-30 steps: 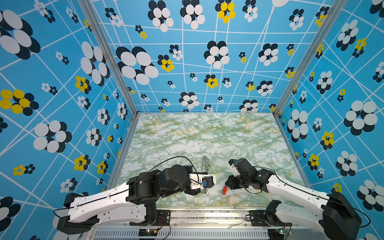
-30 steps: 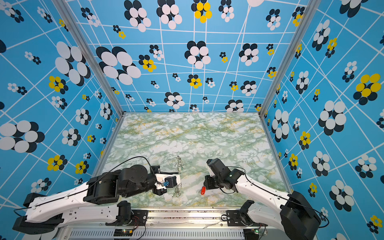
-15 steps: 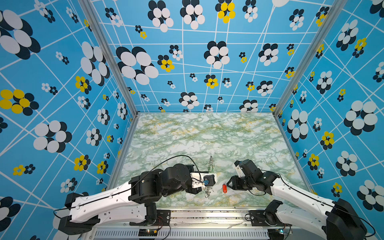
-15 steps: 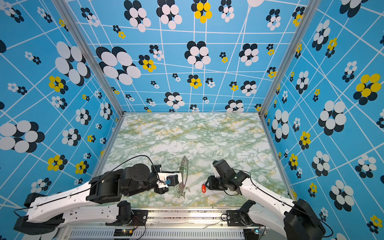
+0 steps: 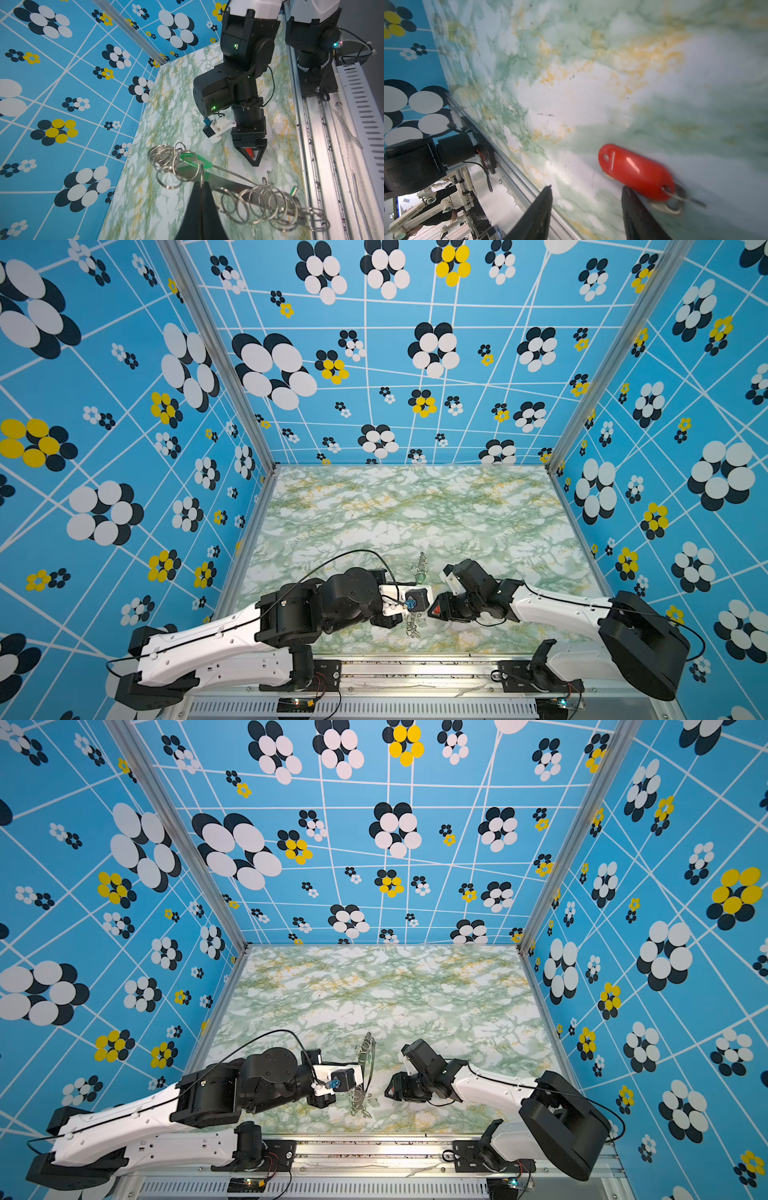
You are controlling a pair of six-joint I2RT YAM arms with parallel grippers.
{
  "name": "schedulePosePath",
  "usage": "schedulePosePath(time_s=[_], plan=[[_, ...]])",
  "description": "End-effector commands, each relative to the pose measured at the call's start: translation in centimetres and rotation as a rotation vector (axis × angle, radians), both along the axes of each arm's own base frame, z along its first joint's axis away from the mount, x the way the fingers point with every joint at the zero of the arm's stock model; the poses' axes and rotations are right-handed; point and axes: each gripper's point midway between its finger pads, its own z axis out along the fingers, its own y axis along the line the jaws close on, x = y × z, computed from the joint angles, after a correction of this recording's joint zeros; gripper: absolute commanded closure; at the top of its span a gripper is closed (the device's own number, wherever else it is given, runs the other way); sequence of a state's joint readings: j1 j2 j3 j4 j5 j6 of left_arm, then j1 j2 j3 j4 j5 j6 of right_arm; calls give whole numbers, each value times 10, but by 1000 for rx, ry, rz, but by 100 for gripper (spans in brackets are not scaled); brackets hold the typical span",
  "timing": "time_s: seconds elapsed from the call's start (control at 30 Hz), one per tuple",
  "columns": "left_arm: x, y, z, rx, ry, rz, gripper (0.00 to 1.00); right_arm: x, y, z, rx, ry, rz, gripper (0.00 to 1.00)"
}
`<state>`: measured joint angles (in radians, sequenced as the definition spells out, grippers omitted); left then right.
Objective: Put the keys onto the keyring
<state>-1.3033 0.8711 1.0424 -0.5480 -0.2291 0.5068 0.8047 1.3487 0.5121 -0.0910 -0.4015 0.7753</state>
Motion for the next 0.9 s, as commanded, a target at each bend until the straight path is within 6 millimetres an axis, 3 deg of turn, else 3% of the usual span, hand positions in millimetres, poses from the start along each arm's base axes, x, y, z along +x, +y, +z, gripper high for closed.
schedulePosePath(time_s=[0.0,0.2,0.33,0.53,0.87], plan=[[3,6,18,-56,2,29,100,10,5,12,6,-72,15,43],[2,9,21,-65,4,33,100,14,-31,31,-120,-165,-33,42],[1,5,20,-66,5,23,100,7,-56,23,-193,-166,-73,47],[1,3,21,-71,1,17,100,11,-43,22,-139,-159,-57,56],[1,7,22,-62,3,25,100,28,-38,3,-146,-123,-53,57]])
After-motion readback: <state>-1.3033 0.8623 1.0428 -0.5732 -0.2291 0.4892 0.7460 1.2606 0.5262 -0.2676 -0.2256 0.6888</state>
